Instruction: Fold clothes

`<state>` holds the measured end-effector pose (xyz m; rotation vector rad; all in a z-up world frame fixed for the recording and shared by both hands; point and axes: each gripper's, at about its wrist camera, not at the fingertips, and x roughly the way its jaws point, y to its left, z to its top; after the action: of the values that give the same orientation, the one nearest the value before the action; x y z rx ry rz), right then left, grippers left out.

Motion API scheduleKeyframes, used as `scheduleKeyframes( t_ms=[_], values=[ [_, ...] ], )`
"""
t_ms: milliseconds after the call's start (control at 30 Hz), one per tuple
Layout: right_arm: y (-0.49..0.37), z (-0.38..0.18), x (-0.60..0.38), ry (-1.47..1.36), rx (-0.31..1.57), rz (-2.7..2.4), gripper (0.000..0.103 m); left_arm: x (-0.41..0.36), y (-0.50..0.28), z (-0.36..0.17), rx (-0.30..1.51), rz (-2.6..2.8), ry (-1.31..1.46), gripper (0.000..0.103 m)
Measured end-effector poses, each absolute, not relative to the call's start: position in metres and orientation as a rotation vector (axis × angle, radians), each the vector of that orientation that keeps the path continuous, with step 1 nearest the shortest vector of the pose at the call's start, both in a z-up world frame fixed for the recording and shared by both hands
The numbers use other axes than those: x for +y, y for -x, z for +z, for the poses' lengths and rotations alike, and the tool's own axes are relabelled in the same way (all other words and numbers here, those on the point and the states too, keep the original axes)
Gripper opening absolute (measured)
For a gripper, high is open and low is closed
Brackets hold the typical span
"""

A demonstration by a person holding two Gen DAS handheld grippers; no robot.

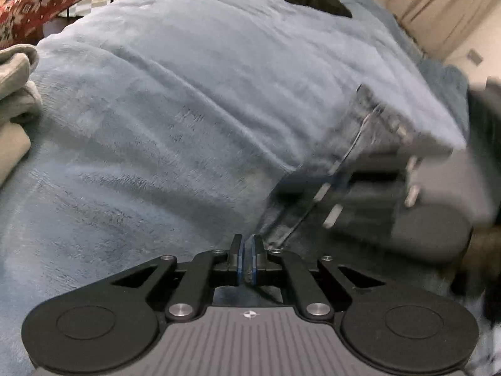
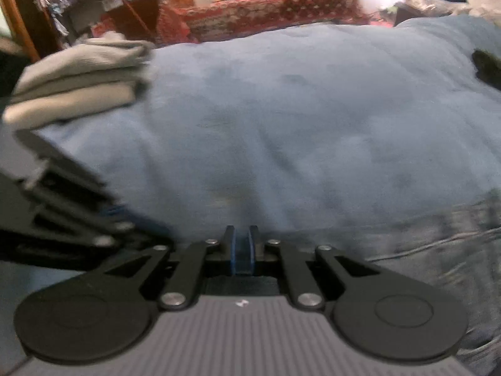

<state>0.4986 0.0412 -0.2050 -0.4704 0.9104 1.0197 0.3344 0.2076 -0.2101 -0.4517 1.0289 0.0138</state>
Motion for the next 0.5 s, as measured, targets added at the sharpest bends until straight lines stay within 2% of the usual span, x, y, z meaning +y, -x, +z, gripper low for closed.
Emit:
scheduleKeyframes(
  t_ms=[167,200,300,367,500],
  values=[
    [-0.573,-0.197,0.000,0.505,0.858,0.824,0.007,0.211,-0.335,-0.216,1.029,0.023,0.474,0.005],
    [-0.589,-0.196,-0.009,0.496,0.855,0.796,0.000,0.210,-0.334,-0.216,1.029,0.022,0.471,0.005],
    [-0.619,-0.191,-0.028,0.421,0.881,0.823,0.000,0.210,-0.335,-0.217,1.032,0.018,0.471,0.006],
    [-0.625,-0.186,-0.030,0.467,0.843,0.786,0.006,0.211,-0.336,-0.218,1.035,0.019,0.474,0.006],
    [-0.636,-0.167,-0.053,0.361,0.851,0.753,0.006,0.210,-0.338,-0.214,1.040,0.025,0.483,0.005]
  ],
)
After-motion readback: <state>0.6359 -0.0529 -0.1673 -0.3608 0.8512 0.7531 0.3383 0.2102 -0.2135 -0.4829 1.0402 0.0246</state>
